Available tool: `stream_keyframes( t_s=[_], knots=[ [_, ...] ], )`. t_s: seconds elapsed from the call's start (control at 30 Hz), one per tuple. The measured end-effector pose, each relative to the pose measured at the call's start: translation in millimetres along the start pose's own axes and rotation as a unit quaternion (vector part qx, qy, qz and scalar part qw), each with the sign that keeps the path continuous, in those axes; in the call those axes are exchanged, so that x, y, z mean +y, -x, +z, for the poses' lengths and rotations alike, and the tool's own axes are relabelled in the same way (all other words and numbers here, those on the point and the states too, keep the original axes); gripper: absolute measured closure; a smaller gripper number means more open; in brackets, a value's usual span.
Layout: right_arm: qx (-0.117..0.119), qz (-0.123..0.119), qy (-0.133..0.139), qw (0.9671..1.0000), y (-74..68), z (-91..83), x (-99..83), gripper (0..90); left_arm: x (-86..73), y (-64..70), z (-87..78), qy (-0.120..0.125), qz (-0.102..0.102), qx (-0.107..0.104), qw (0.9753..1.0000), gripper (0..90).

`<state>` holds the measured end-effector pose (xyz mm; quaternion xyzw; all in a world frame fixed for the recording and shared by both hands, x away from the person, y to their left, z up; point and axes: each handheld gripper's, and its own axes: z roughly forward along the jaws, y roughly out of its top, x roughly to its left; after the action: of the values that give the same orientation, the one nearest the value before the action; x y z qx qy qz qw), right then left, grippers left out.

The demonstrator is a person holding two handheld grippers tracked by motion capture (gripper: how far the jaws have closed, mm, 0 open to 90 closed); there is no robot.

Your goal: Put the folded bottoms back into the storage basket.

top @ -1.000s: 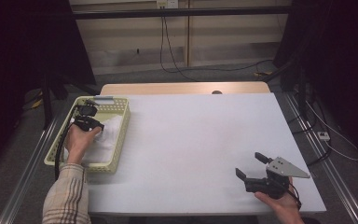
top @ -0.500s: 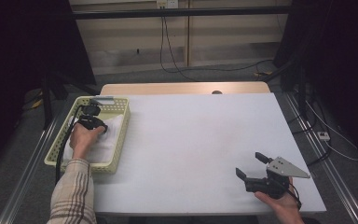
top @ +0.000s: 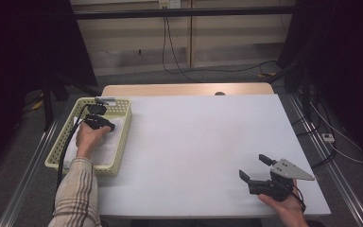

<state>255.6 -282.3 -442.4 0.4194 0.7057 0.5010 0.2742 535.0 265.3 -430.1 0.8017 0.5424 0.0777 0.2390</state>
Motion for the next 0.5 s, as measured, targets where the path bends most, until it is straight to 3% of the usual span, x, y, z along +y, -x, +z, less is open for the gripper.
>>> stream_keyframes(
  t_s=[0.03,0.07,0.1,0.17,0.23,0.37,0.5],
  knots=[
    [0.0,0.0,0.0,1.0,0.0,0.0,0.1,7.8,-0.9,-0.2,0.2,0.012,-0.011,-0.017,0.9997,90.0],
    [0.0,0.0,0.0,1.0,0.0,0.0,0.1,7.8,-0.8,-0.6,-1.5,0.011,-0.002,-0.022,0.9997,90.0],
    [0.0,0.0,0.0,1.0,0.2,0.0,0.1,7.8,-0.3,-1.1,-4.0,0.009,0.003,-0.02,0.9997,90.0],
    [-0.002,0.002,-0.001,1.0,0.7,0.1,0.0,7.7,0.6,-5.4,-11.5,0.031,-0.01,-0.013,0.9994,90.0],
    [-0.002,0.002,0.0,1.0,1.2,0.2,0.1,7.7,1.5,-10.0,-21.2,0.04,-0.018,0.011,0.999,90.0],
    [-0.002,0.003,-0.001,1.0,0.8,-0.1,0.0,7.7,-1.0,-21.0,-33.2,0.023,-0.011,0.047,0.9986,90.0],
    [-0.002,0.003,-0.001,1.0,0.6,0.1,0.0,7.7,-8.8,-30.7,-32.3,-0.005,-0.019,0.064,0.9978,90.0]
  ],
)
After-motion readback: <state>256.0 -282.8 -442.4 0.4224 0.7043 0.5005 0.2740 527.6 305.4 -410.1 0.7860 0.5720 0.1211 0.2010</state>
